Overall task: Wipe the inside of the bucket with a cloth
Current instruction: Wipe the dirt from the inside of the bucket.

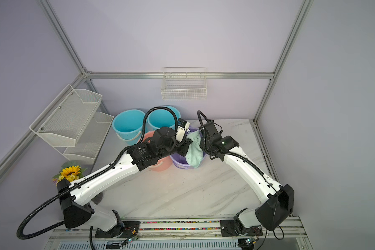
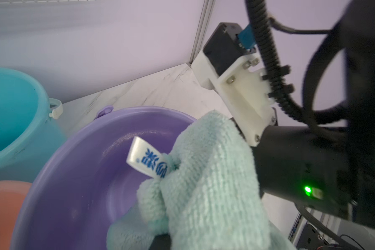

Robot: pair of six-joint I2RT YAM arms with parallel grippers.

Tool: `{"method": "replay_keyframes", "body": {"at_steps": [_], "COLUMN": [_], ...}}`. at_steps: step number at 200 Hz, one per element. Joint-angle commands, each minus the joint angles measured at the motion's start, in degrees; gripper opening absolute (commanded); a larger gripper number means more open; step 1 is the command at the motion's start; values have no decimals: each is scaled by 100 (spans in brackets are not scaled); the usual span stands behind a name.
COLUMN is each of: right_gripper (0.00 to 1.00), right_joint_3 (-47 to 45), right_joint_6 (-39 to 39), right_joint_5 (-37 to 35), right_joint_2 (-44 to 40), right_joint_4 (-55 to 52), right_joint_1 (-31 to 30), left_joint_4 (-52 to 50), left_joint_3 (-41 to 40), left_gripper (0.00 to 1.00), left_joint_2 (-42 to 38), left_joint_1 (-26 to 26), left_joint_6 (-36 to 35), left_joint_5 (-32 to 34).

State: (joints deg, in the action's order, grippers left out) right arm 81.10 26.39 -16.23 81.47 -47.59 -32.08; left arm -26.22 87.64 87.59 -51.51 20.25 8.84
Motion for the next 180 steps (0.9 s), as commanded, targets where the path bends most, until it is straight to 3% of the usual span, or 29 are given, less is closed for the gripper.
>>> {"method": "replay_keyframes", "body": {"at_steps": [1,28,56,112,127,161,180], "right_gripper": [0,0,0,0,0,0,0], "right_joint_3": [195,152,-49,-74,-16,7,-77], "right_joint_6": [369,522,560,509,473,517,534], "right_joint_5": [-155,-43,-75,-195,-164,-17,-84], "right_joint_2": [-266,-570,-796,-970,-961,-999,-1046], "right_joint_4": [142,169,363,627,631,672,703], "right_joint_1": [-71,-91,-115,-121,-124,-137,-146], "left_joint_4": [20,16,203,-47,-368,-1413,-1477], "left_joint_3": [16,-63,36,445,658,1393,1797], "left_gripper": [0,0,0,0,0,0,0], "left_joint_2": [8,89,280,885,1089,1743,2078], "left_joint_1": [-71,-76,-71,-70,-71,-62,-53], "left_joint_6": [366,595,629,770,761,836,254], "left_joint_5": [811,1142,415,-435,-246,1001,-102]}}
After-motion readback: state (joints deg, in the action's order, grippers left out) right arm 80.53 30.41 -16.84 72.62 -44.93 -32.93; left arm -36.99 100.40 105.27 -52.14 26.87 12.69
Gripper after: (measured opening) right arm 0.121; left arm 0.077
